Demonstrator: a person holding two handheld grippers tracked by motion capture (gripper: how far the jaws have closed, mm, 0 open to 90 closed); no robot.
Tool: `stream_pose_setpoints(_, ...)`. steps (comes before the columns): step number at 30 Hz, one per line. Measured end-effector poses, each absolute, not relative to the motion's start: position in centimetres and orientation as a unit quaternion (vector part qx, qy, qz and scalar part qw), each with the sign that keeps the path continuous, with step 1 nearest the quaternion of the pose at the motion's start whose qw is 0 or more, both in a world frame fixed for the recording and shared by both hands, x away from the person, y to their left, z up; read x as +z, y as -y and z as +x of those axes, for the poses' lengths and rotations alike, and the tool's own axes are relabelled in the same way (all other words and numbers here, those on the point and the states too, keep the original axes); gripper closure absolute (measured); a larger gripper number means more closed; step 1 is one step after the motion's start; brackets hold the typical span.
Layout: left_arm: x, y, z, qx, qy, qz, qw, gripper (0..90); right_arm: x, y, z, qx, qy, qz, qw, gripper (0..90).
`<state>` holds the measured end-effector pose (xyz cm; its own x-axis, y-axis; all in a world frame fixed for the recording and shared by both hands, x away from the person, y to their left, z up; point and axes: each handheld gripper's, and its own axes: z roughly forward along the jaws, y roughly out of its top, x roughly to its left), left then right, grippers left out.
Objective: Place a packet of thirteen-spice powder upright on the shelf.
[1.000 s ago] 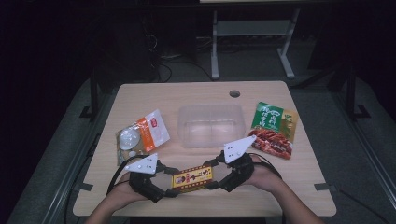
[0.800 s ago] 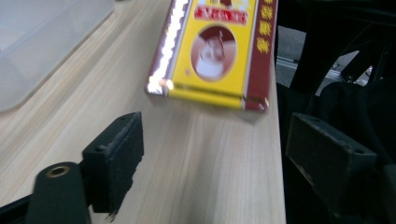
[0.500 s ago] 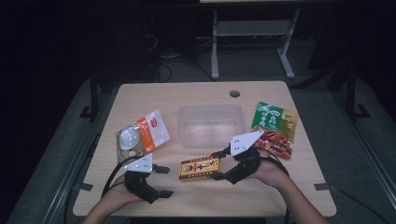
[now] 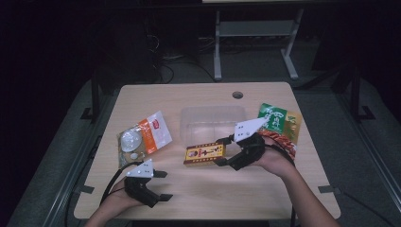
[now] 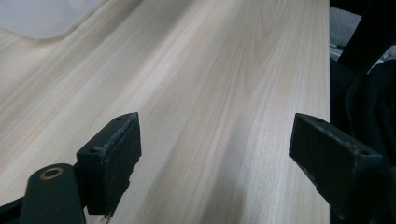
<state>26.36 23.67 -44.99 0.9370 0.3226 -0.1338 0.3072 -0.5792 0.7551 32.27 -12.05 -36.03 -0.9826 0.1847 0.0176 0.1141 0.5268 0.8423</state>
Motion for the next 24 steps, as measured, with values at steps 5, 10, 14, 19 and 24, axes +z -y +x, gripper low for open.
stream_pose_setpoints(5,-44.9,-23.6,26.3,0.011,-0.172,0.889,0.424,16.4,-35.3,12.2,33.2,0.478,-0.872,0.094,0.046,32.0)
stream_pose_setpoints(10,-44.9,-23.5,26.2,0.011,-0.165,0.889,0.426,16.4,-34.2,12.3,34.7,0.471,-0.874,0.101,0.060,32.0)
stream_pose_setpoints(14,-44.8,-23.3,26.1,0.016,-0.159,0.890,0.427,16.5,-33.5,12.3,35.6,0.468,-0.875,0.104,0.069,32.0)
stream_pose_setpoints(19,-44.9,-23.2,25.9,0.015,-0.157,0.892,0.423,16.5,-33.0,11.8,36.9,0.459,-0.879,0.105,0.075,32.0)
stream_pose_setpoints(24,-44.8,-23.3,26.0,0.016,-0.154,0.894,0.422,16.5,-32.9,11.2,37.9,0.451,-0.883,0.104,0.076,32.0)
